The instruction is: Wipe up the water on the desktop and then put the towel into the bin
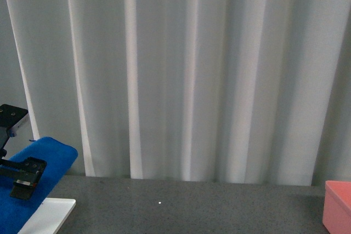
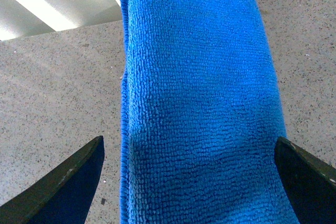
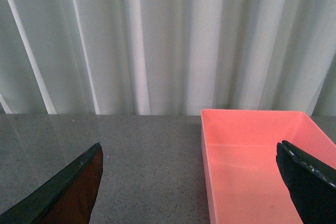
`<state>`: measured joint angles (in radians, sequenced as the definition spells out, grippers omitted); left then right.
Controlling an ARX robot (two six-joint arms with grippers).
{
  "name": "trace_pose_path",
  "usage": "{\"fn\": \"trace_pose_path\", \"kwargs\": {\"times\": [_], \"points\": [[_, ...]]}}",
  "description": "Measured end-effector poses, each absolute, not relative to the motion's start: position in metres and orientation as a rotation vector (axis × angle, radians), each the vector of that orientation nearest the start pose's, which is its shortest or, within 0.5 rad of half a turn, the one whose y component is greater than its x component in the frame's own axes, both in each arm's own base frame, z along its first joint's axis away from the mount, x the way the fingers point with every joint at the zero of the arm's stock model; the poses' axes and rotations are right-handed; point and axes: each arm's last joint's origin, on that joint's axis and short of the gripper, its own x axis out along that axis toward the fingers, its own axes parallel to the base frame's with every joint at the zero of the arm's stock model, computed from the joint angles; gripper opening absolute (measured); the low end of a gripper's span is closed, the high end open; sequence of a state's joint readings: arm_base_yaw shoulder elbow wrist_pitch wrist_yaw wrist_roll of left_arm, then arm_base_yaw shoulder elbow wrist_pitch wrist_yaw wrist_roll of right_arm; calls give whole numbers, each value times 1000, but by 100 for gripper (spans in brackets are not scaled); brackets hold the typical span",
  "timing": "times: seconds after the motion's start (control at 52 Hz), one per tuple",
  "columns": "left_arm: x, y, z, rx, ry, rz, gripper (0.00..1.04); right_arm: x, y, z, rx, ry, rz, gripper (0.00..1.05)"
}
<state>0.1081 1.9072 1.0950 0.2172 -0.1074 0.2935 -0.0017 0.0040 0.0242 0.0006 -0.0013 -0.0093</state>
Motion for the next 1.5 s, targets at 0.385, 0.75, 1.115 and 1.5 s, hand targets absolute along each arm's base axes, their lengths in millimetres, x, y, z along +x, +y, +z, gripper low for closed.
{"fn": "trace_pose_path", "kwargs": {"times": [0.385, 0.75, 1.115, 1.5], "points": [[392, 48, 148, 242, 656, 149, 63, 96, 0, 172, -9, -21, 0, 98], [377, 39, 187, 95, 553, -15, 4, 96, 0, 172, -9, -21, 0, 98], [344, 13, 255, -159, 430, -340, 4, 96, 0, 172, -10, -21, 0, 98], [296, -116, 247, -404, 483, -821, 4, 96, 0, 172, -9, -21, 0, 98]]}}
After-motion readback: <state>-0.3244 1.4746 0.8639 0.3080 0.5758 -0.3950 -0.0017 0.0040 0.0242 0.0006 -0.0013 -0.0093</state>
